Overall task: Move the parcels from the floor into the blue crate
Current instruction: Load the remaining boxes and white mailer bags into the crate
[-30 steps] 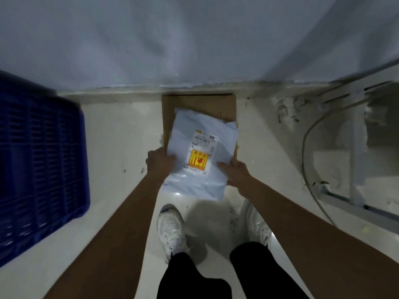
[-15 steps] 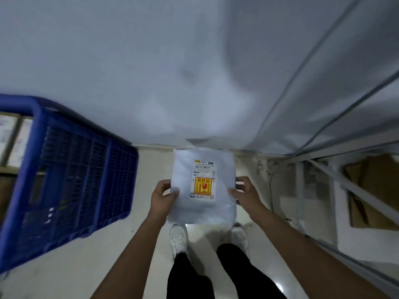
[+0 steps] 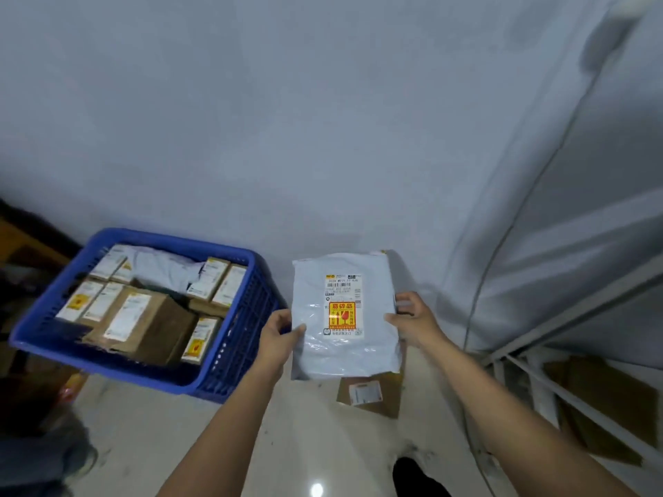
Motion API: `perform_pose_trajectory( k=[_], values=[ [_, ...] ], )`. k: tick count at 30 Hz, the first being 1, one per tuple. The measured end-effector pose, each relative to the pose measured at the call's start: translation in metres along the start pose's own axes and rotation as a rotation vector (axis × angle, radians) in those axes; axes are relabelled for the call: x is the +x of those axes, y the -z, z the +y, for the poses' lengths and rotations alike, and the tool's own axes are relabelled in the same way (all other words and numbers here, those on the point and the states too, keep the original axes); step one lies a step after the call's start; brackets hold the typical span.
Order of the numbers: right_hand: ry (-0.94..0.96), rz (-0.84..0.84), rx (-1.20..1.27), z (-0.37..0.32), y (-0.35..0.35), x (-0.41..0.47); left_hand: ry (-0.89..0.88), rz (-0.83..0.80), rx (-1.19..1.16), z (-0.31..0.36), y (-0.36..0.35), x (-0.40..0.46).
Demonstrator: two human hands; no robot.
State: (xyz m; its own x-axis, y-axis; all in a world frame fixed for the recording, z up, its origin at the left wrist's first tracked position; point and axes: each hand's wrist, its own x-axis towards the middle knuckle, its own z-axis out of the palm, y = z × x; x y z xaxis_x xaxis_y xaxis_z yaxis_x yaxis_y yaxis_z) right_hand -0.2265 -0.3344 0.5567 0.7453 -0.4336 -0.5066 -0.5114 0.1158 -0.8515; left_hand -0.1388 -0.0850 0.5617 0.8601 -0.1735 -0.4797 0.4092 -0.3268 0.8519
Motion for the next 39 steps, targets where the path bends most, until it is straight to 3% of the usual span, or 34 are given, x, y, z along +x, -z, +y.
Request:
perform_pose_trajectory(
  k=[9,16,31,39],
  values=[
    [0.119,-0.048,0.154,-0.093,-0.141,-0.134,-0.191,0.060,-0.091,0.062,0.190,-0.092],
    [0.127,-0.087,0.150,-0.126,-0.246,-0.177,-0.189,0.079,-0.084,0.060,0.301,-0.104],
    [-0.029,-0.207,0.162,-0.144,-0.448,-0.036,-0.006,0.195,0.052,0.044,0.454,0.068],
    [-0.185,-0.078,0.011,-0.054,-0.472,-0.004,0.188,-0.003,0.260,-0.023,0.445,0.138]
  ],
)
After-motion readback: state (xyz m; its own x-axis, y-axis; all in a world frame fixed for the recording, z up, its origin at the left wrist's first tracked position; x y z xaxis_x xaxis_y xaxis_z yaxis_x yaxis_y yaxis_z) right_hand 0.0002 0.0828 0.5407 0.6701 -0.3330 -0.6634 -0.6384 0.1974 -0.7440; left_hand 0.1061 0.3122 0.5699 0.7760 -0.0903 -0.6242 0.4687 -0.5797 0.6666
